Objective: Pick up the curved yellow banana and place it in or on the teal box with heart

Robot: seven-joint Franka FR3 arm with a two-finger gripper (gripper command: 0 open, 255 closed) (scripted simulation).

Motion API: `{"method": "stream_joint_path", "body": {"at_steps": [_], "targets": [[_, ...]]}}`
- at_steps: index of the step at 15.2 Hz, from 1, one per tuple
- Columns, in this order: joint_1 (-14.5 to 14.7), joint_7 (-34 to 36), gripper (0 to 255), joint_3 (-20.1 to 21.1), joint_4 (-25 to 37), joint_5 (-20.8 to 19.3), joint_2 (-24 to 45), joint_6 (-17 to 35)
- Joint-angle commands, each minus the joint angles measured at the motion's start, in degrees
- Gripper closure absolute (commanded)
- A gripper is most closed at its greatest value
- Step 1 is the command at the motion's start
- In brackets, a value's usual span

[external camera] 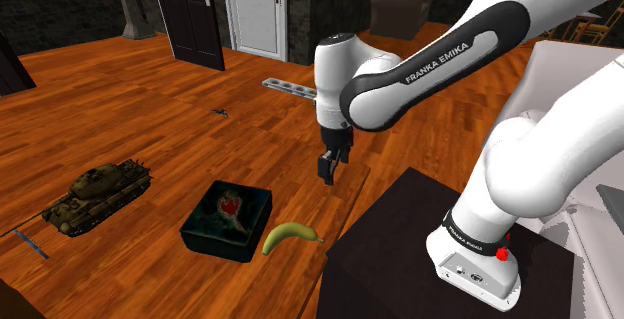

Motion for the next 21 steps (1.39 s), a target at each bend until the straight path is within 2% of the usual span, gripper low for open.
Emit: {"method": "stream_joint_path", "body": {"at_steps": [1, 6, 11, 19, 21], "targets": [[0.8, 0.3, 0, 1.3, 0.0, 0.0, 4.0, 4.7], [1.9, 2.5, 0, 4.7, 1.6, -2.5, 15.3, 15.6], [3.1, 8.1, 0, 6.5, 5.1, -10.4, 27.5, 24.9], [5.1, 13.7, 0, 3.3, 6.2, -18.3, 35.4, 31.3], [5.4, 14.1, 0, 2.9, 6.3, -18.8, 36.0, 31.7]]}}
